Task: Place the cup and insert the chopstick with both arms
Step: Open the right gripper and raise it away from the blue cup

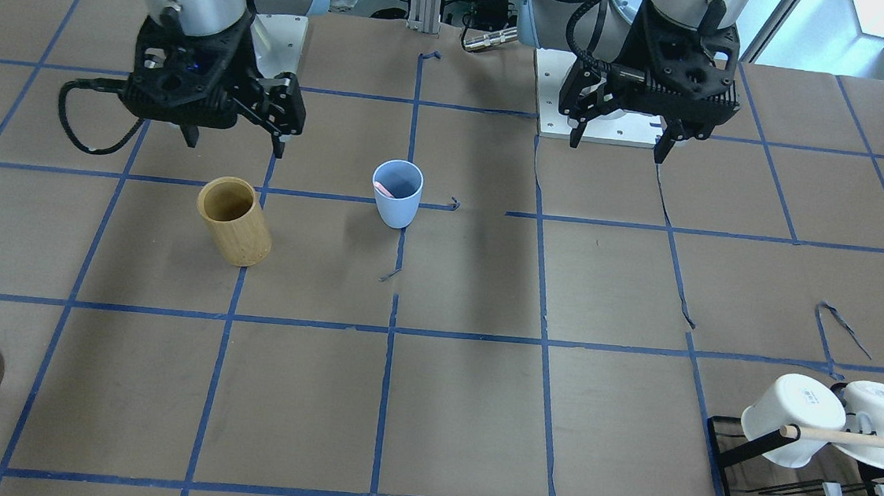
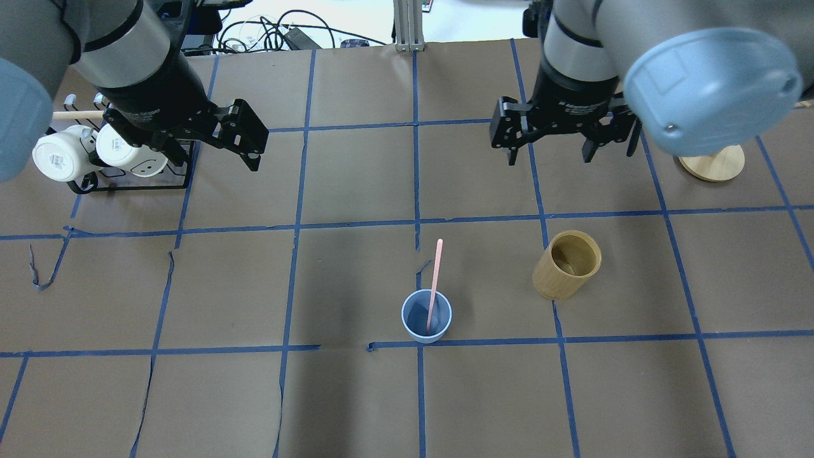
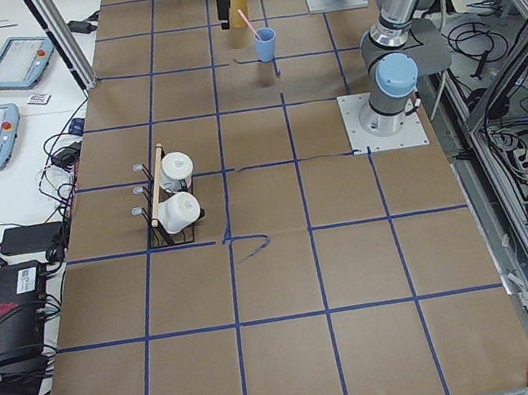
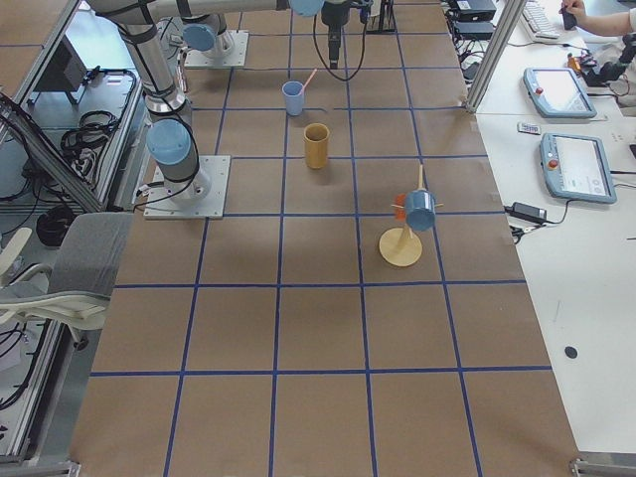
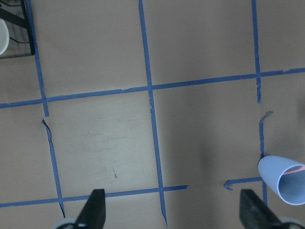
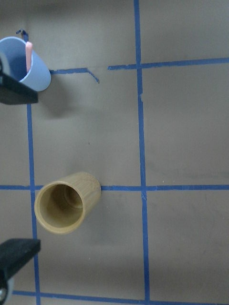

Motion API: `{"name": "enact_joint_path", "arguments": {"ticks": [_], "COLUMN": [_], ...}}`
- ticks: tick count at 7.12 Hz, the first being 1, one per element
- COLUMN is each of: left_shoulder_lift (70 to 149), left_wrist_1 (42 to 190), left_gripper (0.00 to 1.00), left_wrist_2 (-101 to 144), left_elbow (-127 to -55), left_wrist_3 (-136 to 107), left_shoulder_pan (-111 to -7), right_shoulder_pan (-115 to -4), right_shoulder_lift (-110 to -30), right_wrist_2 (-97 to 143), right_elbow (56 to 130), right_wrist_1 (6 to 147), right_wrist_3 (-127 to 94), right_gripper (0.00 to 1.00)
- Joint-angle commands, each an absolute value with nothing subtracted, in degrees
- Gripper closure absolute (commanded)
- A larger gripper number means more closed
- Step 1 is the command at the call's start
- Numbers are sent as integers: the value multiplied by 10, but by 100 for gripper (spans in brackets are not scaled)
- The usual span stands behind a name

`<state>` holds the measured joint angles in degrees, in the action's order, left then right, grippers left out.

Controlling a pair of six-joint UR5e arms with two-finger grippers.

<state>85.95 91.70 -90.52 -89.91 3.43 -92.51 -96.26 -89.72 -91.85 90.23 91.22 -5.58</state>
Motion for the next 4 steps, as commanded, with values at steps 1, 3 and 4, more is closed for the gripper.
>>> {"name": "enact_joint_path", "arguments": {"ticks": [1,3,4], "left_shoulder_lift": [858,860,860], "left_wrist_1": [922,920,919], "left_gripper": [0,0,0], "left_wrist_2": [-905,-904,-903], "left_elbow": [-899,-899,-899], "left_wrist_3": [34,34,33], "left_shoulder_pan": [-925,-925,-925], "right_shoulder_pan": [-924,-923,-923], "right_shoulder_lift": [-911,-918,-918], "right_wrist_2": [-919,-918,-917], "right_elbow": [904,904,904], "right_wrist_1": [890,882,881], "right_wrist_3": [13,13,13], "right_gripper": [0,0,0]}}
